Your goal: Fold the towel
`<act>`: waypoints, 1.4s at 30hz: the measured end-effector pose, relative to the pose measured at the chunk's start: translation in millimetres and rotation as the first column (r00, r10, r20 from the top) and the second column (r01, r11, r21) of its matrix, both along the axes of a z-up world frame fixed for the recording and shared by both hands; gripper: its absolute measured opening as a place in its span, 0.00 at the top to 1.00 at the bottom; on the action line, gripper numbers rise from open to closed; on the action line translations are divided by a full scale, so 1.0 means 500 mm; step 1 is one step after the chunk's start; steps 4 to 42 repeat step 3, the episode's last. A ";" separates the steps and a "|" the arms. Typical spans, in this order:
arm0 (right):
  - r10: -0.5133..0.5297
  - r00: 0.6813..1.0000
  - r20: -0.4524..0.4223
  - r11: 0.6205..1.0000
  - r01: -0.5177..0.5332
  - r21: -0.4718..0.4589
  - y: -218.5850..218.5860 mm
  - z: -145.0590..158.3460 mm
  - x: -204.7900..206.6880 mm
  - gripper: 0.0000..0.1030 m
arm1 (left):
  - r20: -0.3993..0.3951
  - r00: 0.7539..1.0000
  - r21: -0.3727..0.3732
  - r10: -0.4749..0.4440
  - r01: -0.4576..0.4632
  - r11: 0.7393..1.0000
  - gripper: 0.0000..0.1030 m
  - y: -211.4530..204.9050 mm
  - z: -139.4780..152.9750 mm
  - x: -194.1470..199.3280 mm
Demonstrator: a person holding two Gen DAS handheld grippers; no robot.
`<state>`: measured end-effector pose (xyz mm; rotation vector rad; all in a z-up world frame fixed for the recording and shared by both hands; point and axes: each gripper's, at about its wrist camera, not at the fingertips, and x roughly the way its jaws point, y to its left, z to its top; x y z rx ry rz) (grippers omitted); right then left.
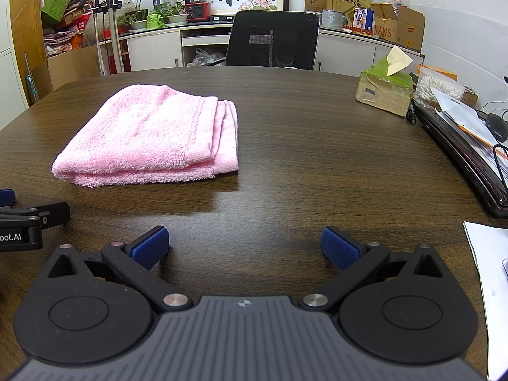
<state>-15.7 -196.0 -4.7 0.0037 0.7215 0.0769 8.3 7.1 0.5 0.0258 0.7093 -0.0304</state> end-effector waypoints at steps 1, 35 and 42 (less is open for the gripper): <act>0.000 1.000 0.000 1.000 0.000 0.000 0.000 0.000 0.000 0.00 | 0.000 1.000 0.000 0.000 0.000 1.000 0.00 0.000 0.000 0.000; 0.000 1.000 0.000 1.000 0.000 0.000 0.000 0.000 0.000 0.00 | 0.000 1.000 0.000 0.000 0.000 1.000 0.00 0.000 0.000 0.000; 0.000 1.000 0.000 1.000 0.000 0.000 0.000 0.000 0.000 0.00 | 0.000 1.000 0.000 0.000 0.000 1.000 0.00 0.000 0.000 0.000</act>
